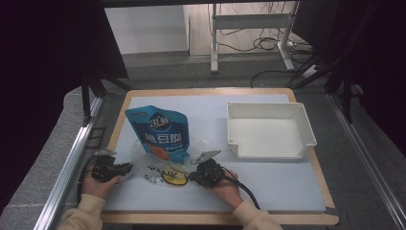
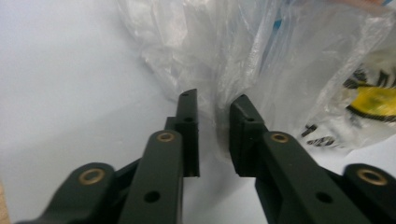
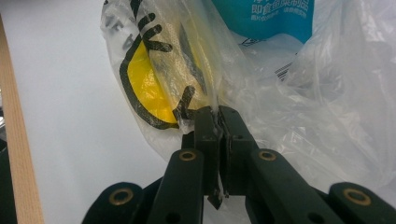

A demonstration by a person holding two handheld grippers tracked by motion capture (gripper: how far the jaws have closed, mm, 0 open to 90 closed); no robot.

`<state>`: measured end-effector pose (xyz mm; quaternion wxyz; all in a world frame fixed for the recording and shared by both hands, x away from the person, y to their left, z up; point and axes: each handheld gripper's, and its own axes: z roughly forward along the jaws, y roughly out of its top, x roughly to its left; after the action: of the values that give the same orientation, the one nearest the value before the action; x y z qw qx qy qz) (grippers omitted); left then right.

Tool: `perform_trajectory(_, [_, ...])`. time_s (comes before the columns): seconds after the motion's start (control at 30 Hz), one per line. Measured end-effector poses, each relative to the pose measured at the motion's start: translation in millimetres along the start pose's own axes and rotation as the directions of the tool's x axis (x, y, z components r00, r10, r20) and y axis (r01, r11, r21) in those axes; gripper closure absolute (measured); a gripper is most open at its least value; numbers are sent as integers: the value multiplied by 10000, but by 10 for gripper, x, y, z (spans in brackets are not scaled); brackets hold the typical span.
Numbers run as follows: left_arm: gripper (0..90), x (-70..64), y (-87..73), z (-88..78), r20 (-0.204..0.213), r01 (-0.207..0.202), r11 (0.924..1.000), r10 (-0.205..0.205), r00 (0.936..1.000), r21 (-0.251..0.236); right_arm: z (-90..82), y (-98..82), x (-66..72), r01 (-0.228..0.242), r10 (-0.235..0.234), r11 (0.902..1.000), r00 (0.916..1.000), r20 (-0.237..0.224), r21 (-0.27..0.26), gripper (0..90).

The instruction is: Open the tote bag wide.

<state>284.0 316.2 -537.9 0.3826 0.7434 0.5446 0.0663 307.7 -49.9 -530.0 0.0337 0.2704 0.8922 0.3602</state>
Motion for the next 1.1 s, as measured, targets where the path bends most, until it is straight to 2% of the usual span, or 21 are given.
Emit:
perform_trajectory(0.07, [663,-1,44,-98,147,-18,9981,27,9999,-617,3,3,5,42,-42,10000,10000,42,-10,859])
perform_trajectory(0.13, [525,-12,118,-228,324,84,9919,-43,9995,-1265,3,5,7,68,-68,10000,10000,46,18,859])
perform_trajectory(0.17, [478,-19,143,-275,268,86,9895,-48,9996,-1443,3,5,7,83,-83,10000,10000,50,24,859])
perform_trajectory(0.23, [442,-40,224,-394,268,55,9809,-3,9996,-1944,4,6,8,77,-78,10000,10000,41,34,859])
perform_trajectory(0.33, [390,-61,343,-487,238,21,9740,34,9997,-2265,8,9,9,106,-106,9999,9999,49,39,858])
perform_trajectory(0.43, [393,-53,452,-499,143,58,9737,-26,9999,-2278,12,11,14,138,-139,9999,9999,78,35,857])
perform_trajectory(0.6, [374,2,618,-486,405,318,9731,-232,9989,-2282,16,10,13,168,-169,9998,9998,65,50,855])
perform_trajectory(0.8, [352,-59,730,-556,370,144,9663,-50,9993,-2571,22,9,14,153,-153,9999,9999,75,52,853])
perform_trajectory(0.87, [354,-77,765,-543,209,14,9694,39,9998,-2455,23,9,18,136,-137,9999,9999,73,73,853])
perform_trajectory(0.97, [355,-71,810,-468,275,44,9753,17,9996,-2210,24,10,23,151,-151,9999,9998,92,67,852])
perform_trajectory(1.1, [364,-62,842,-371,294,-112,9816,171,9994,-1908,24,8,22,155,-156,9999,9998,86,68,852])
